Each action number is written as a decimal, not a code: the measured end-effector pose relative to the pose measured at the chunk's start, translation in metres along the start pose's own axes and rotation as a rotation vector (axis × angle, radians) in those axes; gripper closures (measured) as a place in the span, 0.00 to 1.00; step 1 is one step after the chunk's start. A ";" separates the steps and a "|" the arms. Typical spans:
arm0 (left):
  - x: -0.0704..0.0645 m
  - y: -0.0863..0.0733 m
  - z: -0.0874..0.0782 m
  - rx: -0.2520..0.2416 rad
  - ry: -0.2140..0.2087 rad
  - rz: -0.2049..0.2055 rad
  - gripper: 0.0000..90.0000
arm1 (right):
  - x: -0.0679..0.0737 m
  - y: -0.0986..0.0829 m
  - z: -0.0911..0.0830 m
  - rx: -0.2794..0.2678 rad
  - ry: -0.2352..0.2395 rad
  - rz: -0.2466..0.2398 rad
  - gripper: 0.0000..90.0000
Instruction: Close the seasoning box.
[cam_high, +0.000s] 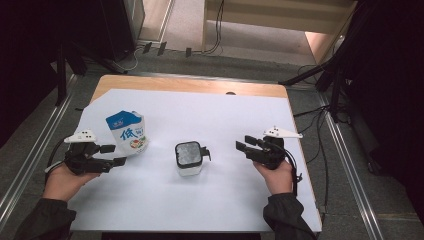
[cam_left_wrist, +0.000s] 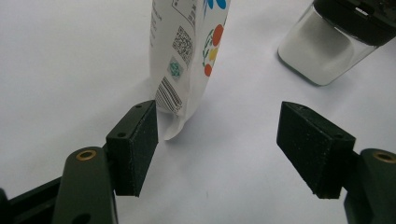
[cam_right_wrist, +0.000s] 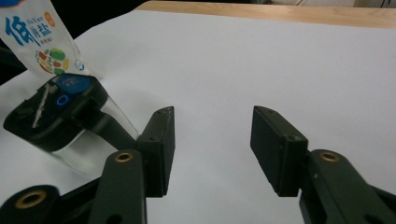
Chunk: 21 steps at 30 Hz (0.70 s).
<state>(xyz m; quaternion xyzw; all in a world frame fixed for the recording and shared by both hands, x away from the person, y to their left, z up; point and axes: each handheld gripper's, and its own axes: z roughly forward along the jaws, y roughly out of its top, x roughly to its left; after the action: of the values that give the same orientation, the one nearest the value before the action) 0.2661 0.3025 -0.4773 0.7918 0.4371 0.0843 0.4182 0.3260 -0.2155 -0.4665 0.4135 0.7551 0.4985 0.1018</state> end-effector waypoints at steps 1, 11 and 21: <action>0.000 0.000 0.000 0.003 -0.004 -0.002 0.34 | -0.002 -0.002 -0.002 -0.002 -0.005 -0.008 0.56; 0.002 -0.003 0.001 0.009 0.009 0.010 0.33 | -0.010 -0.025 -0.012 0.041 -0.029 -0.033 0.51; -0.001 -0.004 0.002 -0.026 0.019 0.033 0.33 | -0.015 -0.036 -0.014 0.073 -0.039 -0.031 0.51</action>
<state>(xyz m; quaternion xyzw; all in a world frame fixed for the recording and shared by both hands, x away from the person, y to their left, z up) 0.2639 0.3014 -0.4811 0.7927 0.4267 0.1041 0.4227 0.3090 -0.2417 -0.4940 0.4148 0.7769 0.4610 0.1091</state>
